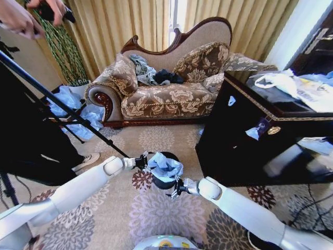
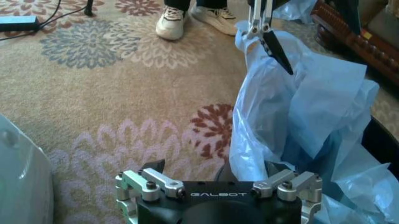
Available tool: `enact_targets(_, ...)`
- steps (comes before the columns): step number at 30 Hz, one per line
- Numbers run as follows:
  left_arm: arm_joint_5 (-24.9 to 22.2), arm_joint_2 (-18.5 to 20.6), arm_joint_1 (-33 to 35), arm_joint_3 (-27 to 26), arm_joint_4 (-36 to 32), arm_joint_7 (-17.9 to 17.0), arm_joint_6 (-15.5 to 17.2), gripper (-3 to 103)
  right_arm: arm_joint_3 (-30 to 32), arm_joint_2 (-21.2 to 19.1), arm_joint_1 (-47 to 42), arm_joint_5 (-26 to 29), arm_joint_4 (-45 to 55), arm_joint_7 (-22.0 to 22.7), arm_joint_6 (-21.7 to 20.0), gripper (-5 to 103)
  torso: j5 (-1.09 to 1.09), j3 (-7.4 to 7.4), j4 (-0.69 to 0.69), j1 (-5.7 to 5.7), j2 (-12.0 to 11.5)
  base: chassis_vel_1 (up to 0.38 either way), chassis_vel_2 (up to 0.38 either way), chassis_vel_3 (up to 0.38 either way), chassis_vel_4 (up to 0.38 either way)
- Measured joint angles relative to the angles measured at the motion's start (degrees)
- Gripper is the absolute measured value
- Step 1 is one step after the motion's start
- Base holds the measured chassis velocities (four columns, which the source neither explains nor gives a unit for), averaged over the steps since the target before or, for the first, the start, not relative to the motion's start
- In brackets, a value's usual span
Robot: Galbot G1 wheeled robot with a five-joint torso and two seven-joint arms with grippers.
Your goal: Place a garbage bag over the trash bin.
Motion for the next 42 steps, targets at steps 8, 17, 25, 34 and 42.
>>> enact_targets(8,6.32,-3.19,-1.73,0.32,4.30,-0.03,-2.26,91,0.22,-0.01,-0.31,0.17,-0.15,0.09,0.35,100,-0.01,0.00,0.00,0.00,0.00,0.000,0.000,0.000,0.000)
enact_targets(17,9.79,-6.09,-2.59,0.30,8.19,-2.54,-3.74,73,0.72,-0.15,-0.72,0.31,-0.27,0.11,0.80,100,0.00,0.00,0.00,0.00,0.00,0.000,0.000,0.000,0.000)
enact_targets(25,2.56,-8.19,-2.30,-0.65,10.74,-8.02,-2.05,49,1.19,-0.41,-1.85,0.22,0.24,0.13,0.95,100,0.00,0.00,-0.01,0.00,0.00,0.000,0.000,0.000,0.000)
enact_targets(34,-15.99,-9.23,-0.51,-1.78,11.58,-16.94,4.43,26,0.27,0.87,-2.38,-0.46,-0.07,0.37,1.15,100,-0.01,0.00,0.00,0.00,0.00,0.000,0.000,0.000,0.000)
enact_targets(42,-29.50,-11.30,0.72,-4.41,12.49,-22.34,8.41,6,-0.78,2.14,-2.71,-1.36,-0.29,0.70,1.37,100,-0.01,0.00,0.00,0.00,0.00,0.000,0.000,0.000,0.000)
